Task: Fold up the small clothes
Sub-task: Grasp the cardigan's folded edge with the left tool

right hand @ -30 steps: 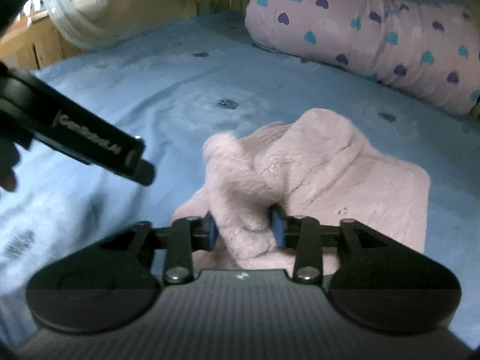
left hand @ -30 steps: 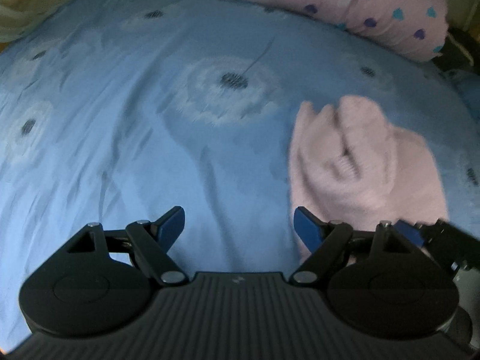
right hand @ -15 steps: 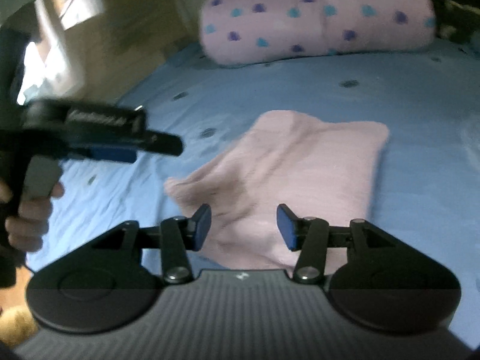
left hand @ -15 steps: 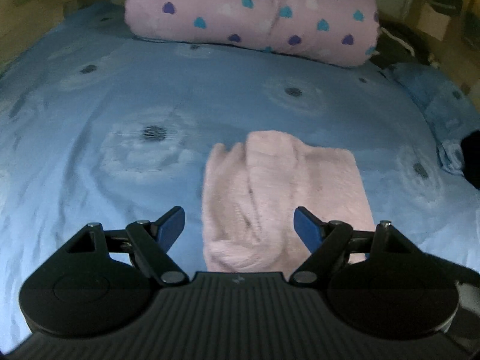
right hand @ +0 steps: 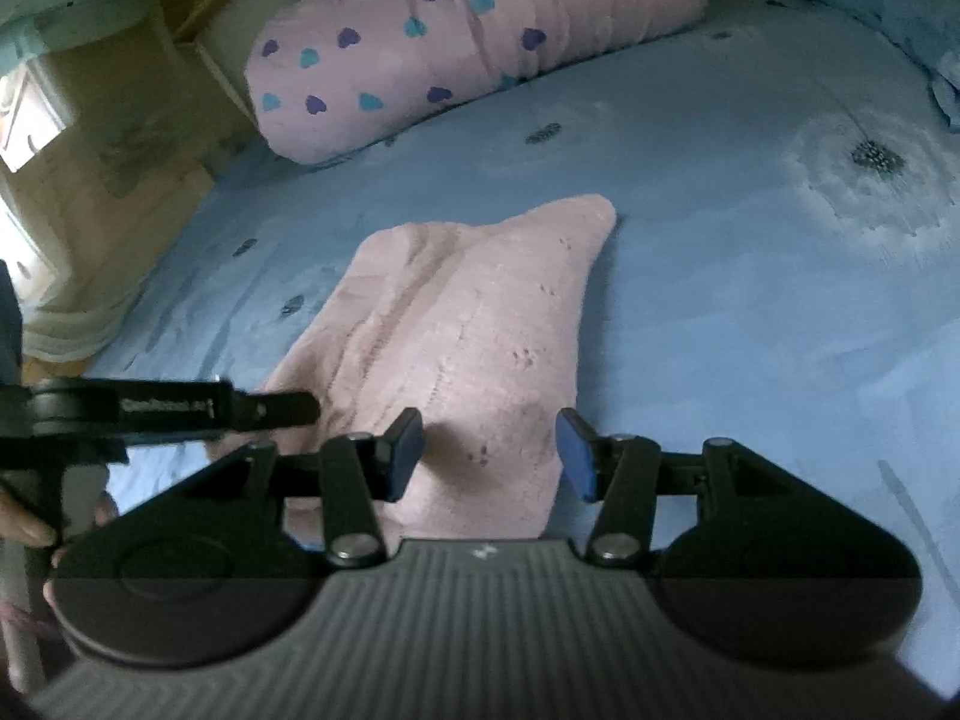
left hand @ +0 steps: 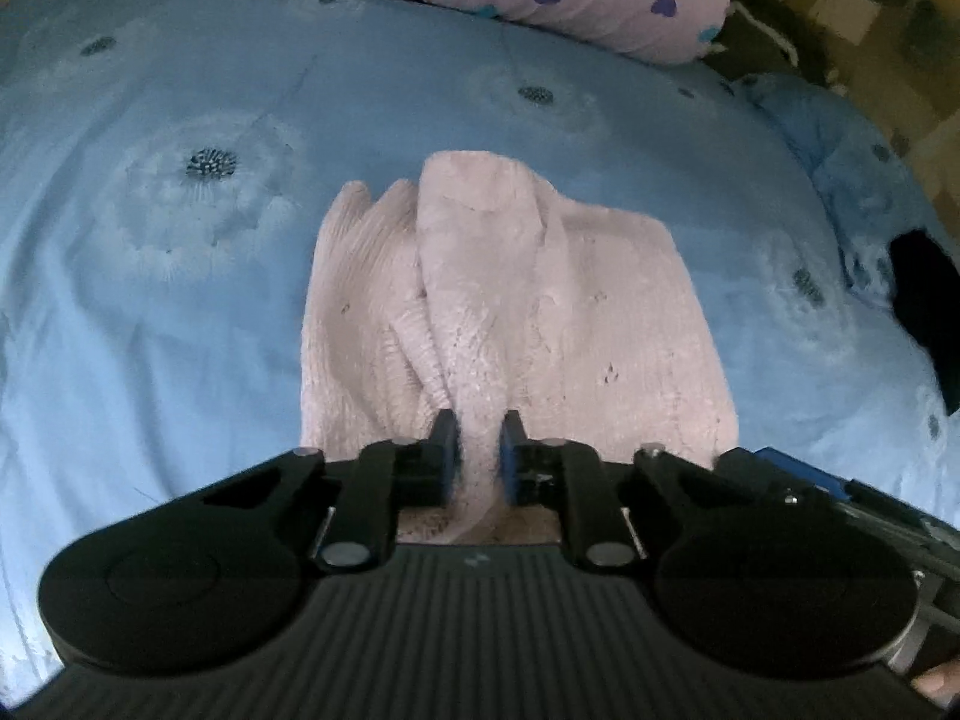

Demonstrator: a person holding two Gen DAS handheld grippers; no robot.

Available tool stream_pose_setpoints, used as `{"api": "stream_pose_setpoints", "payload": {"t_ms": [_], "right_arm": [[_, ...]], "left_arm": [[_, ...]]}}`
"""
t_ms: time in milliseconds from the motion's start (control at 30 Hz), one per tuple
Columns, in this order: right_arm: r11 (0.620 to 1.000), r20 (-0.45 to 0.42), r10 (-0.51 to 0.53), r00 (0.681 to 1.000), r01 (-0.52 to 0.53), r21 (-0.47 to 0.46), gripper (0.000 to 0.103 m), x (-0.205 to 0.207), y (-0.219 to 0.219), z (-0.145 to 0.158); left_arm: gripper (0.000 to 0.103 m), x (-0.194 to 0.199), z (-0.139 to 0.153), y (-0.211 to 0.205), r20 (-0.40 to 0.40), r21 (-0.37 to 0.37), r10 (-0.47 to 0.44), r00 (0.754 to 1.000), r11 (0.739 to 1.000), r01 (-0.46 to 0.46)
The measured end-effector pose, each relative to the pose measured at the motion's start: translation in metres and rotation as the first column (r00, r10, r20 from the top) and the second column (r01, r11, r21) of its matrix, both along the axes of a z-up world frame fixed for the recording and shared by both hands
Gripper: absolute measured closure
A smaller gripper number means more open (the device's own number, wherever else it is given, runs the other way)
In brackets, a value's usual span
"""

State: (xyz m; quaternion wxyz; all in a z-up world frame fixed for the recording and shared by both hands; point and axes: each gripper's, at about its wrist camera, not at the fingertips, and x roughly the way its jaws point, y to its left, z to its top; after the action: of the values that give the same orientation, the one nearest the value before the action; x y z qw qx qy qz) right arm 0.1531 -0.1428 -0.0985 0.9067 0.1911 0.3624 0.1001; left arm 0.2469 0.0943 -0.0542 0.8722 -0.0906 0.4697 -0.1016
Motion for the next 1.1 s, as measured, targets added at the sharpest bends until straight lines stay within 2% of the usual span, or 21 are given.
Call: {"api": "stream_pose_setpoints", "payload": {"t_ms": [200,267,367,500,600,733,867,1033,1067,1100], "right_arm": [[0.998,-0.026,-0.058,0.998,0.058,0.007,0.05,0.008,-0.005,0.0],[0.998,-0.026,-0.063,0.998,0.064,0.021,0.05,0.011,-0.004,0.001],[1.0,-0.031,-0.017,0.999,0.018,0.009,0.05,0.015,0.008,-0.001],[0.999,-0.055,0.039,0.998,-0.041,-0.029,0.05,0.021,0.028,-0.01],[0.997,-0.056,0.046,0.997,-0.049,-0.058,0.05,0.023,0.034,-0.009],[0.998,-0.053,0.053,0.997,-0.055,-0.035,0.05,0.026,0.025,-0.006],[1.0,-0.025,0.01,1.0,-0.01,-0.01,0.05,0.025,0.014,0.001],[1.0,-0.011,-0.009,1.0,0.009,-0.022,0.05,0.032,0.009,0.007],[1.0,-0.009,-0.01,1.0,0.009,-0.027,0.05,0.033,0.009,0.007],[0.999,-0.008,-0.009,1.0,0.009,-0.035,0.05,0.035,0.009,0.007]], "left_arm": [[0.091,-0.019,0.022,0.04,0.082,-0.074,0.109,0.991,0.992,-0.103],[0.091,-0.027,0.018,0.051,0.064,-0.073,0.14,0.988,0.988,-0.135],[0.092,-0.032,-0.007,0.063,-0.001,-0.033,0.176,0.984,0.984,-0.176],[0.095,-0.033,-0.029,0.074,-0.045,0.092,0.246,0.968,0.966,-0.242],[0.095,-0.037,-0.03,0.091,-0.069,0.04,0.276,0.959,0.961,-0.274],[0.094,-0.033,-0.006,0.095,0.004,0.0,0.266,0.964,0.964,-0.266],[0.093,-0.011,0.011,0.085,0.067,-0.031,0.193,0.979,0.981,-0.191],[0.093,0.022,0.012,0.061,0.055,-0.046,0.124,0.991,0.992,-0.122],[0.091,0.032,0.009,0.056,0.044,-0.051,0.123,0.991,0.991,-0.12],[0.081,0.041,0.006,0.052,0.033,-0.058,0.121,0.992,0.991,-0.118]]}}
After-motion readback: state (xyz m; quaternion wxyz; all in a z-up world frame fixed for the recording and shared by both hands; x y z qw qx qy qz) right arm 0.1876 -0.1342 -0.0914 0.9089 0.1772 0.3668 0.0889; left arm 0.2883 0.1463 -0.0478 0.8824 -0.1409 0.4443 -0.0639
